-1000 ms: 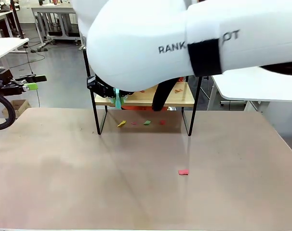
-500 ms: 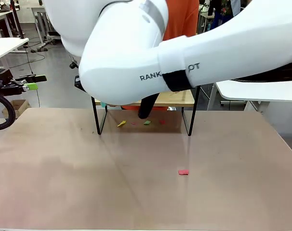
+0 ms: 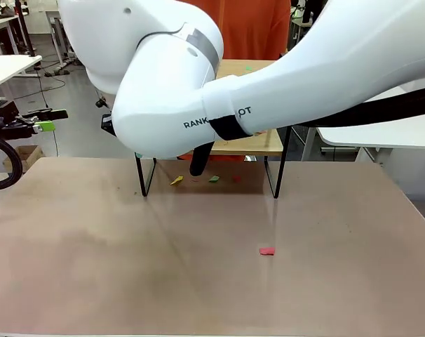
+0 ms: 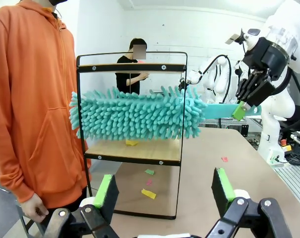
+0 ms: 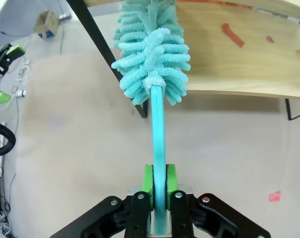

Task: Clean the shelf.
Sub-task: Clean the specific section of the Shelf indicated by the human with the Duster.

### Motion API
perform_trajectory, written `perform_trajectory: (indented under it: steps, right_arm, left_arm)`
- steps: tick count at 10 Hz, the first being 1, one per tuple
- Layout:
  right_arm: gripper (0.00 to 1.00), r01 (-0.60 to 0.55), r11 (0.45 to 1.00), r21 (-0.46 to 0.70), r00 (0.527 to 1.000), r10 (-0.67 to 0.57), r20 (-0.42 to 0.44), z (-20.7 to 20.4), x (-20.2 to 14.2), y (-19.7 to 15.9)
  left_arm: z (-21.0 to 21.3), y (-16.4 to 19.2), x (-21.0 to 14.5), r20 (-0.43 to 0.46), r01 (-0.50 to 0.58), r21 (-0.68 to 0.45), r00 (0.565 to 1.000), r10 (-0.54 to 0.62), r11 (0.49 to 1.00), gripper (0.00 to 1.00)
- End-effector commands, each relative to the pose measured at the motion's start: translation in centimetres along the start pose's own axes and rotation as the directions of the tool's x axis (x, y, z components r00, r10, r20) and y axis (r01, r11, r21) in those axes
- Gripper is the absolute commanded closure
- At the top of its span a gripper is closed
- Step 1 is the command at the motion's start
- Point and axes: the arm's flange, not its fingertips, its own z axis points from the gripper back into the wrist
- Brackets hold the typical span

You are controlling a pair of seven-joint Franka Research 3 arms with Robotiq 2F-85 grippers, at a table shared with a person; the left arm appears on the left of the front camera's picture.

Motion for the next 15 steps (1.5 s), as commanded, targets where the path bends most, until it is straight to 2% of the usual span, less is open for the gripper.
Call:
perform_trajectory:
  steps: [1,4,6,7,11,15]
  right_arm:
    - [0.87,0.041,0.998,0.05,0.999,-0.04,-0.009,-1.3,-0.4,0.5]
    - [0.87,0.055,0.997,0.045,0.995,-0.051,-0.089,-3.1,-1.0,-0.5]
    - [0.87,0.053,0.997,0.052,0.989,-0.045,-0.142,-2.6,-1.0,-0.7]
    - [0.87,0.051,0.998,0.026,0.995,-0.048,-0.088,-3.6,-0.6,0.0]
    - [0.87,0.061,0.998,0.027,0.993,-0.057,-0.107,-3.6,-0.6,0.0]
    - [0.87,0.131,0.991,0.035,0.976,-0.122,-0.181,-3.9,-0.2,-7.6]
  left_arm:
    - [-0.1,-0.3,0.3,-0.01,0.006,0.002,1.0,-0.006,1.0,0.0]
    - [-0.1,-0.3,0.3,-0.01,0.006,0.002,1.0,-0.006,1.0,0.0]
    - [-0.1,-0.3,0.3,-0.01,0.006,0.002,1.0,-0.006,1.0,0.0]
    - [-0.1,-0.3,0.3,-0.01,0.006,0.002,1.0,-0.006,1.0,0.0]
    - [-0.1,-0.3,0.3,-0.01,0.006,0.002,1.0,-0.006,1.0,0.0]
    - [-0.1,-0.3,0.3,-0.01,0.006,0.002,1.0,-0.006,1.0,0.0]
